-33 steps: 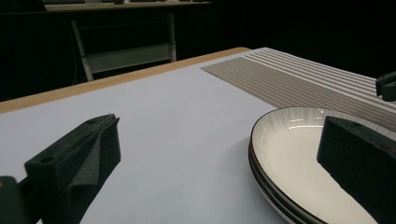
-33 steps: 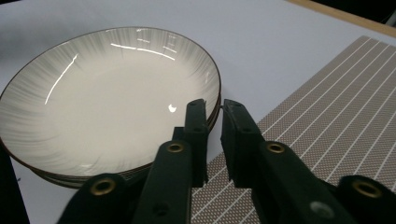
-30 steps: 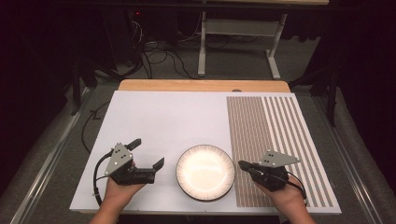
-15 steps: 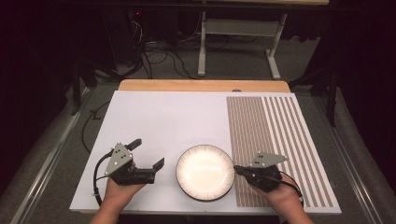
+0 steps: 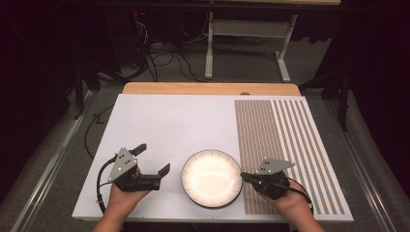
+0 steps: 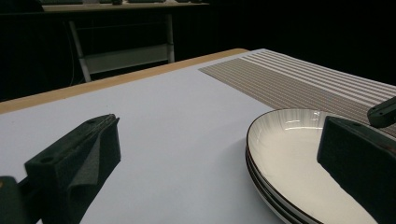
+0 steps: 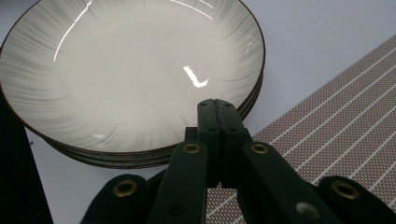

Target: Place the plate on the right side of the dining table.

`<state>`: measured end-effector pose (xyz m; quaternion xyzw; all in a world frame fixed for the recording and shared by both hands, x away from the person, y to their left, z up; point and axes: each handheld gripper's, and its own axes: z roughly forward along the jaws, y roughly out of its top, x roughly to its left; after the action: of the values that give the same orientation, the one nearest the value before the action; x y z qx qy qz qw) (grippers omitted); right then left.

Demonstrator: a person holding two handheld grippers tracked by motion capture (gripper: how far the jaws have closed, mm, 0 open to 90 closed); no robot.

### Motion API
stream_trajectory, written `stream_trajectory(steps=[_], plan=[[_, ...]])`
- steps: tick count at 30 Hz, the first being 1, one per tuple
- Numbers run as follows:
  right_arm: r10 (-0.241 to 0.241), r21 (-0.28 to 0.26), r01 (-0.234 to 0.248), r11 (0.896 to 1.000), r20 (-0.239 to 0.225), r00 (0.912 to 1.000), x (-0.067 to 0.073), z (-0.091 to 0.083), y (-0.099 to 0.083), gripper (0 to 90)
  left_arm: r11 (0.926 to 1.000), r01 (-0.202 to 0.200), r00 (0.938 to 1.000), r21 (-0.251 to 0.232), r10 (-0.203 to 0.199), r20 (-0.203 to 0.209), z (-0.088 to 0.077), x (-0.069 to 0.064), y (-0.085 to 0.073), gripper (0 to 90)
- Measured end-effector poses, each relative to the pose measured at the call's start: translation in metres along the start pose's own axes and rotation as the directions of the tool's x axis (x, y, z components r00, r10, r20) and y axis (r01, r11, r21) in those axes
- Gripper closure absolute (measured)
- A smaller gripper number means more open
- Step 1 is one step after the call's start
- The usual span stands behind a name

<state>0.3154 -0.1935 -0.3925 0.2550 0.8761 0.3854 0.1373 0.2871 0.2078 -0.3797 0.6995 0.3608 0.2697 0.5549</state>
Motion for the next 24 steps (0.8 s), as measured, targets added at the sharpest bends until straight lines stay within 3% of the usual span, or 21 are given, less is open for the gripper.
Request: stream_trajectory(steps=[10, 18, 24], plan=[[-0.01, 0.014, 0.01, 1.0, -0.001, 1.0, 0.003, 0.004, 0.004, 90.0, 1.0, 0.003, 1.0, -0.002, -0.003, 0.001, -0.001, 0.0, 0.0, 0.2], [-0.017, 0.017, 0.017, 1.0, -0.028, 0.9995, 0.007, 0.013, 0.008, 90.0, 1.0, 0.006, 1.0, -0.003, -0.006, 0.004, -0.001, 0.001, 0.0, 0.2], [0.004, 0.022, -0.003, 1.0, -0.052, 0.9986, 0.006, 0.019, 0.01, 90.0, 1.0, 0.006, 1.0, -0.004, -0.006, 0.006, -0.002, 0.001, 0.001, 0.2]])
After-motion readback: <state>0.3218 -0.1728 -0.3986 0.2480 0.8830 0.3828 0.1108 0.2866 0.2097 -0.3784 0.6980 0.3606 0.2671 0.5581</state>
